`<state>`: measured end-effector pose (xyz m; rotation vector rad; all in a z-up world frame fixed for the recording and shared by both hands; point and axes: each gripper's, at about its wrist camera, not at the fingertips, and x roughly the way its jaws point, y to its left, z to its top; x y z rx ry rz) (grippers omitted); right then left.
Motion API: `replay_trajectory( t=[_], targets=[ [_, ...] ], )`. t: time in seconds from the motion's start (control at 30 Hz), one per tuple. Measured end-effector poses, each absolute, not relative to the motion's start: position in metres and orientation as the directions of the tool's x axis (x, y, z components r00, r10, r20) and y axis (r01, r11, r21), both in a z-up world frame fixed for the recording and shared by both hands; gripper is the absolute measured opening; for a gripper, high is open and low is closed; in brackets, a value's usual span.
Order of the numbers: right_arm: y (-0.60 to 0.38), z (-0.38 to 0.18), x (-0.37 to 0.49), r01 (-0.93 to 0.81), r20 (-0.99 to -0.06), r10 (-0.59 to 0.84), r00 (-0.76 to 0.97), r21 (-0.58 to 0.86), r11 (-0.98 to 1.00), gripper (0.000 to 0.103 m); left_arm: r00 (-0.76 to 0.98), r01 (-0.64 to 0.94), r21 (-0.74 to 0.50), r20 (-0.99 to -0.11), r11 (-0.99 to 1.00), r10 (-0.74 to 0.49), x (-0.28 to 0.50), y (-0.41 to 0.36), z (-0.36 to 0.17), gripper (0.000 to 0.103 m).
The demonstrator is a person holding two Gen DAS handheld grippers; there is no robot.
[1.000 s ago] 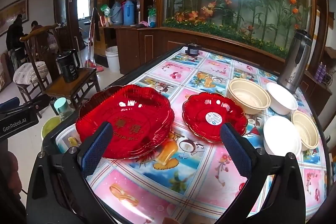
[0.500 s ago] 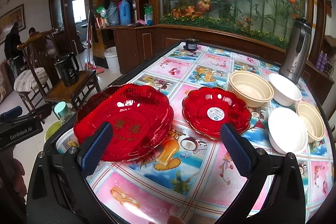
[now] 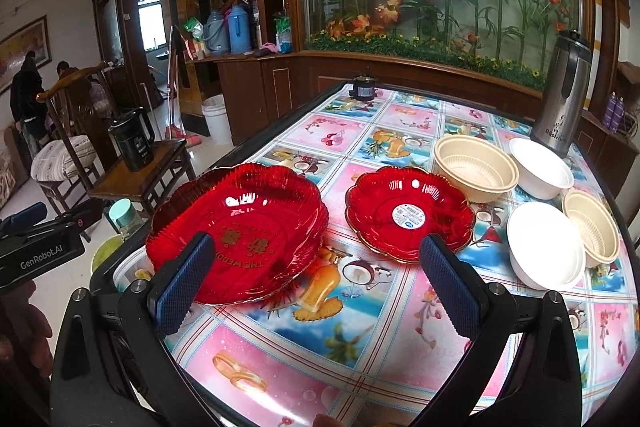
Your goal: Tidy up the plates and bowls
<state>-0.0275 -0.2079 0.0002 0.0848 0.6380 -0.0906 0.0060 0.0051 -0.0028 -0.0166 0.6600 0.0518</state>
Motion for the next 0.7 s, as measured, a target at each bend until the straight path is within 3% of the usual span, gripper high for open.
replay_trajectory(
  t=[0.7],
  targets=[
    [-0.217,-0.006,-0.019,0.126,-0.625,-0.04,0.78,0.094,0.988,0.103,0.761,-0.056,0.019,-0.647,0.998,0.055,0.016,0.001,-0.015,0.103]
  ],
)
